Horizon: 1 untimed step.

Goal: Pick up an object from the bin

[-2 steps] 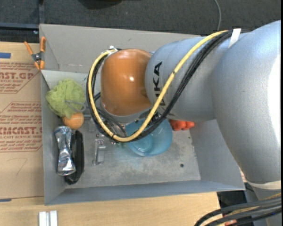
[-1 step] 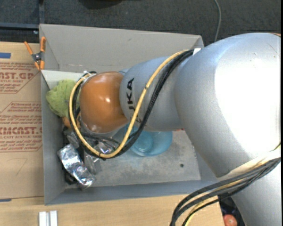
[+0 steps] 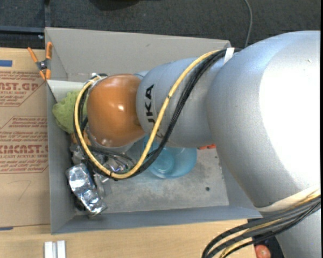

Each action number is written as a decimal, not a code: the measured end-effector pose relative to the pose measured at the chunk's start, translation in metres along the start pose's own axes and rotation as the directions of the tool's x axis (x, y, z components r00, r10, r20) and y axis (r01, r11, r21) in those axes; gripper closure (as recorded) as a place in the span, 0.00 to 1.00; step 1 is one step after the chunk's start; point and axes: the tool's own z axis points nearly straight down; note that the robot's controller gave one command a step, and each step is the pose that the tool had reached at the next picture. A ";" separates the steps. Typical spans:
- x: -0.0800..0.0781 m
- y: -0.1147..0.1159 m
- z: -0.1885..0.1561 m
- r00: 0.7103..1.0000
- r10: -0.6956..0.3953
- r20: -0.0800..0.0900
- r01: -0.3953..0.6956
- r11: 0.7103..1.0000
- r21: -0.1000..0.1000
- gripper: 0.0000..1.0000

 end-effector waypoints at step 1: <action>0.001 -0.019 0.007 0.902 -0.433 -0.009 0.433 0.902 -0.001 0.00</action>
Offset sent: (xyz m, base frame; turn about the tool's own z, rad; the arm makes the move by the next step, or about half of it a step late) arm 0.0253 -0.0036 -0.0369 -0.5199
